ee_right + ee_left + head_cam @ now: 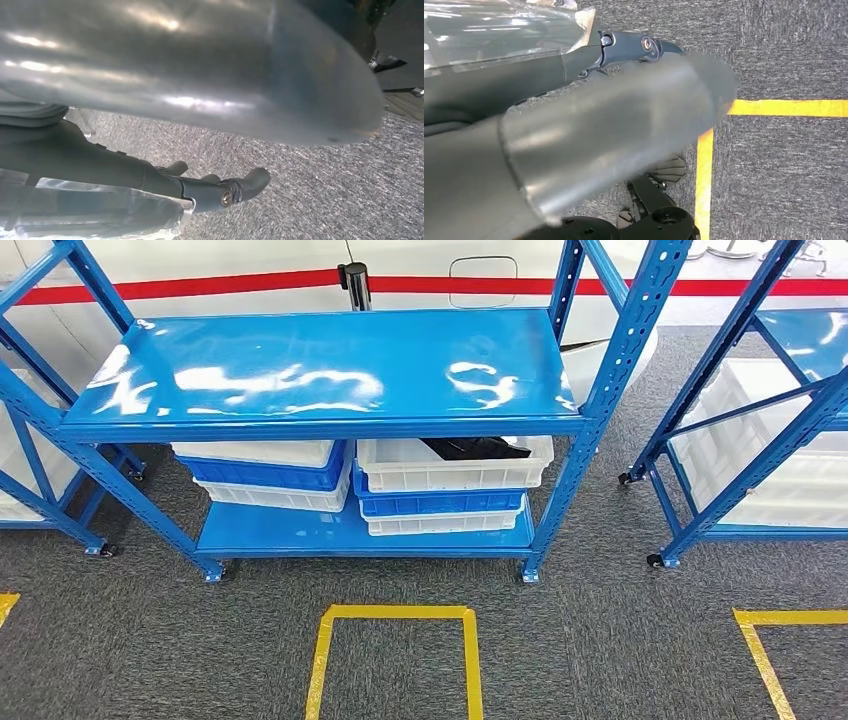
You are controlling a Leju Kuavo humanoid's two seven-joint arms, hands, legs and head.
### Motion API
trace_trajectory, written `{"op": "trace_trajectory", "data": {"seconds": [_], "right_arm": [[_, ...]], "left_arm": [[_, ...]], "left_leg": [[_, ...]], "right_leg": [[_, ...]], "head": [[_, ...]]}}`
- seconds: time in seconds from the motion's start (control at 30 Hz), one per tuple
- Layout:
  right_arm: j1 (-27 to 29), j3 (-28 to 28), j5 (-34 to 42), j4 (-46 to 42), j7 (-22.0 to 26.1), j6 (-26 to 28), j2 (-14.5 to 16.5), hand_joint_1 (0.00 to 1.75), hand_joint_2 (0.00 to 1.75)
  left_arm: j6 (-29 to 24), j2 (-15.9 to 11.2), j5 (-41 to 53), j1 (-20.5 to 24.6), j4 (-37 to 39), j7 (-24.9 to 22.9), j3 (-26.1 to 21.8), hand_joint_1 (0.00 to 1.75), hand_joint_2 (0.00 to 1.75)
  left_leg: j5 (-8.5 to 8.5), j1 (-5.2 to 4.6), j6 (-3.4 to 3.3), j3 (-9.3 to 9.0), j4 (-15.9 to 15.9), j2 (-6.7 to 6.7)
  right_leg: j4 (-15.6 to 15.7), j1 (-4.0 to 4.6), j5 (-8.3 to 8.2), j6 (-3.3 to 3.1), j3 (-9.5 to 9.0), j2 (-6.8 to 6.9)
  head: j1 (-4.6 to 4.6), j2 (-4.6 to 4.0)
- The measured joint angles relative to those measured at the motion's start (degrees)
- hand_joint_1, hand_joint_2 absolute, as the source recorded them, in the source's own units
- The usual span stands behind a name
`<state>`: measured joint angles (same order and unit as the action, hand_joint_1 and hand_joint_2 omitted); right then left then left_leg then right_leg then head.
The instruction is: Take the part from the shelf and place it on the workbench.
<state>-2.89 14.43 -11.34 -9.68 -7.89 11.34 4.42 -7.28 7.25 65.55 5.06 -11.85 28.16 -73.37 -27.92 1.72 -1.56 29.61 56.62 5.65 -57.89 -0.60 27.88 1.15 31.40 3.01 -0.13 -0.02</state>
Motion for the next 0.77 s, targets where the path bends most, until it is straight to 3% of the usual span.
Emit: {"op": "trace_trajectory", "data": {"seconds": [0.1,0.23,0.27,0.37,0.4,0.77], "right_arm": [[0.0,0.16,0.01,0.0,-0.07,-0.03,-0.03,0.0,1.75],[0.04,0.19,0.12,0.0,-0.19,-0.2,-0.05,0.0,1.75],[0.13,0.14,0.08,-0.01,-0.25,-0.2,-0.06,0.0,1.75],[0.5,-0.26,0.17,-0.21,-0.23,-0.37,-0.19,0.0,0.44],[0.64,-0.45,0.34,-0.34,-0.17,-0.57,-0.24,0.0,0.0],[3.22,-3.24,2.83,-2.57,1.6,-3.11,-0.9,0.0,0.0]], "left_arm": [[0.2,0.02,0.0,0.0,0.0,-0.05,0.0,0.0,1.75],[1.23,0.02,-0.11,-0.05,-0.01,-0.84,0.15,0.0,1.75],[1.4,-0.02,-0.48,-0.14,-0.03,-1.25,0.61,0.0,1.31],[1.76,-0.3,-3.29,-0.87,-0.33,-2.84,4.07,0.0,0.0],[1.86,-0.44,-4.57,-1.18,-0.5,-3.4,5.51,0.0,0.0],[3.05,-2.03,-18.96,-3.89,-2.68,-9.2,20.74,0.0,0.0]], "left_leg": [[0.02,0.18,1.99,0.0,-0.07,-0.02],[-0.04,0.01,2.58,-0.01,-0.07,-0.02],[-0.05,-0.09,2.61,-0.01,-0.06,-0.02],[-0.07,-0.36,2.58,-0.02,-0.04,-0.01],[-0.08,-0.43,2.56,-0.01,-0.03,-0.01],[-0.2,-0.59,2.38,0.0,-0.01,-0.03]], "right_leg": [[-0.04,0.12,0.03,-0.09,0.05,0.03],[-0.04,0.08,-0.08,-0.25,0.08,0.06],[-0.04,0.01,-0.08,-0.24,0.08,0.06],[-0.04,-0.21,-0.1,-0.21,0.1,0.06],[-0.04,-0.27,-0.11,-0.2,0.11,0.07],[-0.04,-0.51,-0.11,-0.18,0.12,0.11]], "head": [[0.01,0.0],[0.04,0.0],[0.04,0.0],[0.04,0.0],[0.04,0.0],[0.02,0.0]]}}
